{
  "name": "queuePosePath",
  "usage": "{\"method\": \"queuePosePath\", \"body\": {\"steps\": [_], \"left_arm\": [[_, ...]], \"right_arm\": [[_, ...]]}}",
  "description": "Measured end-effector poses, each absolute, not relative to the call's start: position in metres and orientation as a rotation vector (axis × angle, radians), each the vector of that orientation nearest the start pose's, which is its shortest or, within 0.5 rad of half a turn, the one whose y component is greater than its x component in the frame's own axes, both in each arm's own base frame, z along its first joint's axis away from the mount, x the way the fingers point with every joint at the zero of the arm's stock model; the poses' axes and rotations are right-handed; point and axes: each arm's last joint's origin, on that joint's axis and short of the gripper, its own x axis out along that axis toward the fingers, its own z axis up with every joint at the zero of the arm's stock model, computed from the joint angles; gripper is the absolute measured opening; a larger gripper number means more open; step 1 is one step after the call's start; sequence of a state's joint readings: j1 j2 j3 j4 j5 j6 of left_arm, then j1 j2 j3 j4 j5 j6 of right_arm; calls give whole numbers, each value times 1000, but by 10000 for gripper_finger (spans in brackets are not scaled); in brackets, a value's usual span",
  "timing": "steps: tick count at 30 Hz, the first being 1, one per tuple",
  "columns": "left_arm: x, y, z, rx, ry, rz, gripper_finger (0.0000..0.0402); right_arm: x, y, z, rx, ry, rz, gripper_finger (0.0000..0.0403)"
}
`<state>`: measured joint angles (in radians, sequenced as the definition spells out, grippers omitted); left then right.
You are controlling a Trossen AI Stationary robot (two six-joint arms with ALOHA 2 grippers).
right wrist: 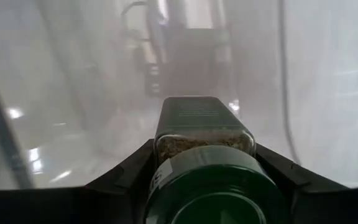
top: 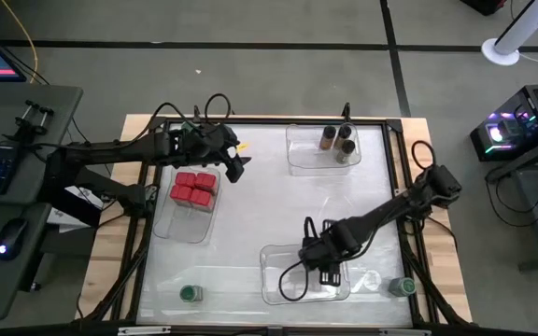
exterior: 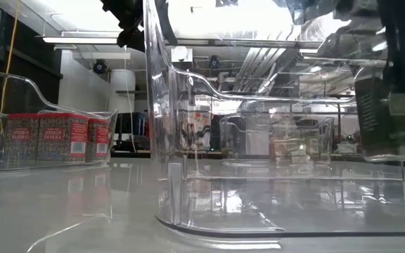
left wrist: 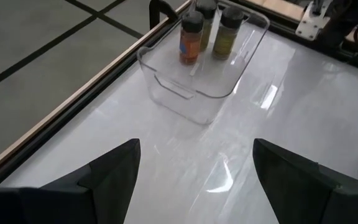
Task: Sort spices by type
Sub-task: Put the green seasoning bottle into the bottom right transparent bin
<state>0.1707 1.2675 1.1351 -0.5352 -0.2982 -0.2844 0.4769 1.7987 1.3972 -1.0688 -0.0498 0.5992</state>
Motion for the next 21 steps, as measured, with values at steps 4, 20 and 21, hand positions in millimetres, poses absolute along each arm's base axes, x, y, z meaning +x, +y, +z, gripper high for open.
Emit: {"method": "queuePosePath", "body": {"steps": [4, 20, 21], "left_arm": [[261, 54, 323, -220, 612, 542, 298], [260, 53, 322, -190, 635, 534, 298], [260, 53, 322, -186, 636, 532, 298]], "right_arm": [[297, 157, 223, 102, 1497, -63, 208], [292, 154, 223, 75, 1556, -54, 232], [290, 153, 224, 76, 1569, -53, 232]]}}
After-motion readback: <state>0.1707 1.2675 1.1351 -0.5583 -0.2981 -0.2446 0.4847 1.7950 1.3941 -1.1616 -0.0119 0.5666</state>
